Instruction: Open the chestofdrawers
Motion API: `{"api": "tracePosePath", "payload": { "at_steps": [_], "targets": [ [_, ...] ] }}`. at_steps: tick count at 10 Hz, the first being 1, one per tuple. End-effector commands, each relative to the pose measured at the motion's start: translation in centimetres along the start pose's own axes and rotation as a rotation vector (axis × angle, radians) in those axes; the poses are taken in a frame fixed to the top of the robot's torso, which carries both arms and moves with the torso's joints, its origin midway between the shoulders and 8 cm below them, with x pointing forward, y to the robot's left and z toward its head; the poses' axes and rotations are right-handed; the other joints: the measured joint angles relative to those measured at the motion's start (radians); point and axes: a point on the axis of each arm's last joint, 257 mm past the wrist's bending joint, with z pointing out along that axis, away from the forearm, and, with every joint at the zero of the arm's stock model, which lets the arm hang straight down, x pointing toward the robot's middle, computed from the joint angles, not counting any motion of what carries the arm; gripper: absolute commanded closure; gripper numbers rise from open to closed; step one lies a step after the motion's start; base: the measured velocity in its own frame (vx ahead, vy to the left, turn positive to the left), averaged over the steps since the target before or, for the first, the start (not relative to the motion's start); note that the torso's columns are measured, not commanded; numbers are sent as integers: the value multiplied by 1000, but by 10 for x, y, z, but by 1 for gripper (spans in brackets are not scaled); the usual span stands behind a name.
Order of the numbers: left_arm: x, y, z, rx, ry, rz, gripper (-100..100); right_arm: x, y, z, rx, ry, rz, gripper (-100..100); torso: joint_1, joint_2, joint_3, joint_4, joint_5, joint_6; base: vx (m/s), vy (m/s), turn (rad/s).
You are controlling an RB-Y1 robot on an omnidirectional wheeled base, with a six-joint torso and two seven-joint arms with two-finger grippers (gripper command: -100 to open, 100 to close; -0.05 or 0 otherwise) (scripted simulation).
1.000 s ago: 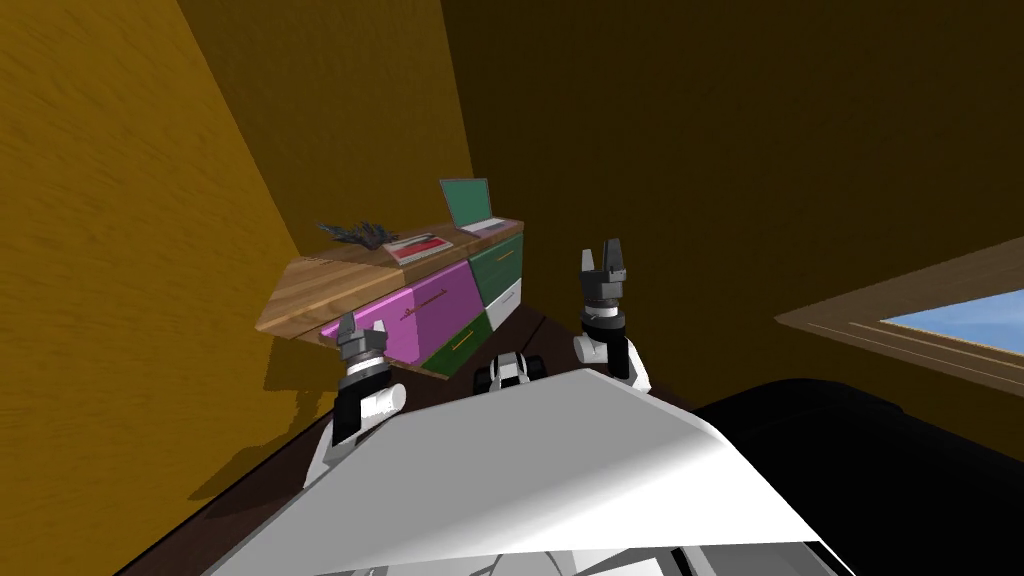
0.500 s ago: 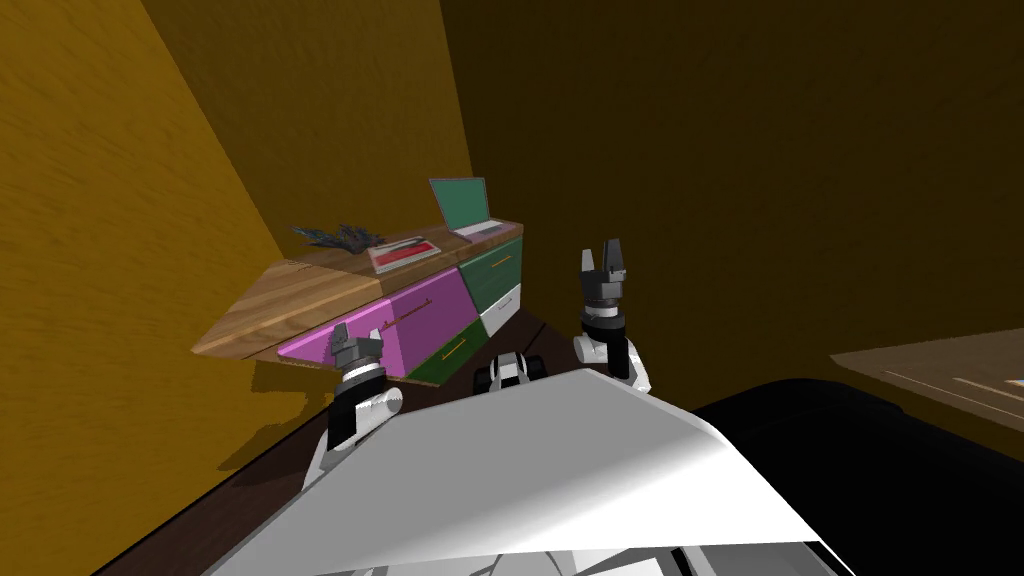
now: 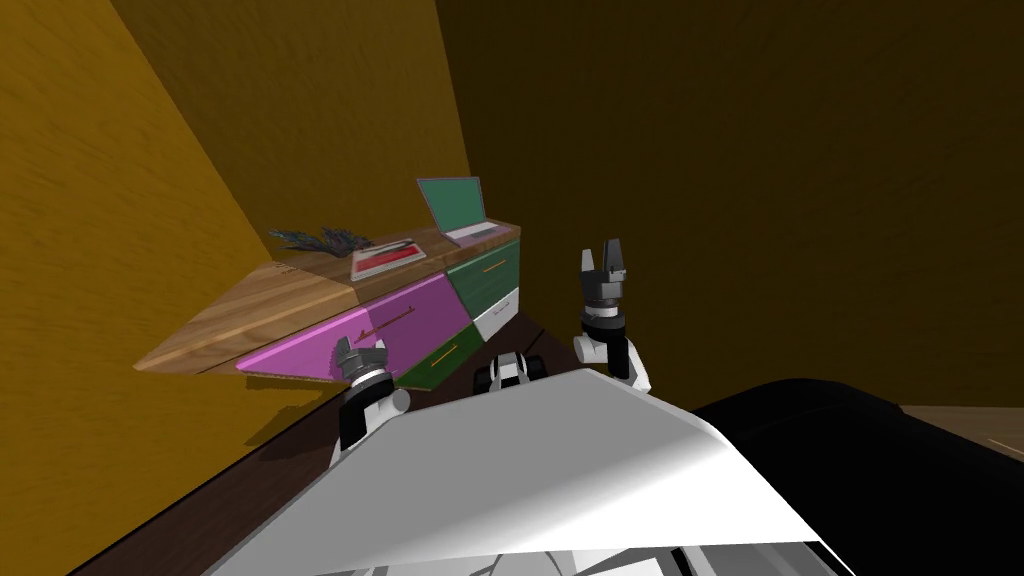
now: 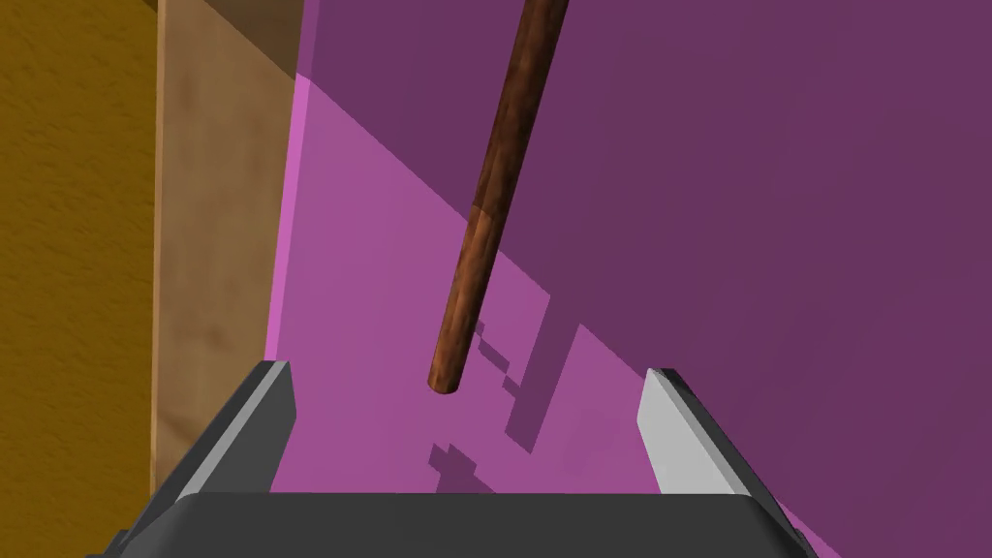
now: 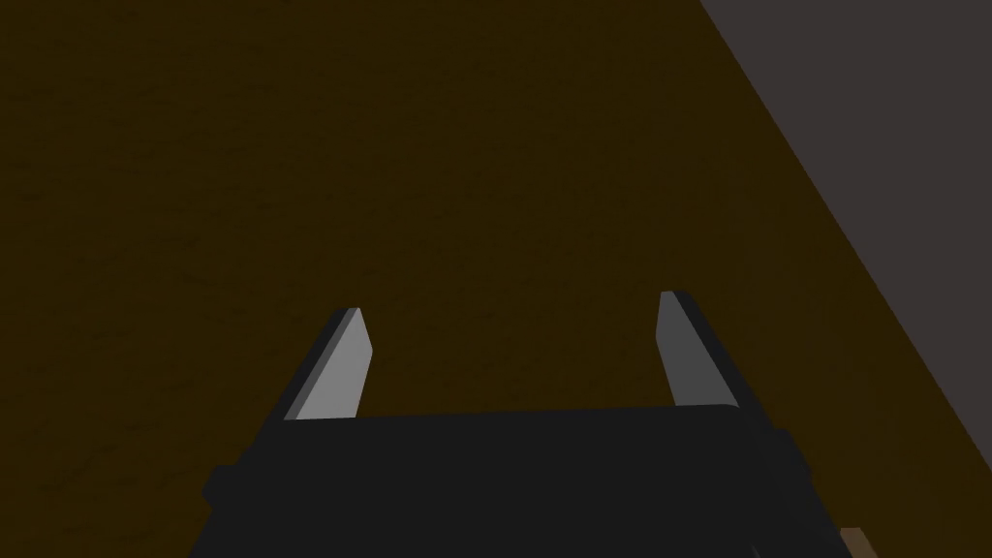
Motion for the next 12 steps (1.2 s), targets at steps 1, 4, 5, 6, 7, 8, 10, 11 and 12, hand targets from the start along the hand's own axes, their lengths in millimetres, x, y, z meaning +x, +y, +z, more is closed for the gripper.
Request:
{"api": "tracePosePath", "payload": {
  "at_steps": [1, 4, 5, 6, 7, 8, 10, 11, 12],
  "targets": [
    [-3, -8, 1, 1, -3, 1, -100, 0, 0, 0, 0, 0, 0, 0, 1, 0, 0, 0, 0, 0, 60, 11, -12],
    [-1, -2, 0, -1, -2, -1, 100, 0, 0, 0, 0, 0, 0, 0, -5, -3, -2, -1, -1, 0, 40, 14, -1],
    [-3, -5, 0, -2, -3, 1, 100, 0, 0, 0, 0, 0, 0, 0, -7, 3, 2, 1, -2, 0, -26, 3, 20],
    [-2, -14, -1, 9, 2, 1, 100, 0, 0, 0, 0, 0, 0, 0, -4, -1, 1, -3, 3, 1, -90, -81, 2],
    [-2, -14, -1, 8, 3, 1, 100, 0, 0, 0, 0, 0, 0, 0, -7, 0, 1, -1, 1, 0, -163, -130, 23],
    [-2, -16, -2, 6, 4, 0, 100, 0, 0, 0, 0, 0, 0, 0, -9, 2, 2, -1, 0, 0, -146, -118, 14],
    [-3, -16, -3, 3, 3, 1, 100, 0, 0, 0, 0, 0, 0, 0, -6, -1, -1, 0, -2, 0, -115, -93, 8],
    [-3, -15, -7, -5, 3, 1, 100, 0, 0, 0, 0, 0, 0, 0, -3, -6, -4, 0, -3, 0, -86, -63, 6],
    [-3, -16, -8, -4, 5, 2, 100, 0, 0, 0, 0, 0, 0, 0, -4, -4, -3, 0, -2, 0, -127, -116, 22]
  ]
}}
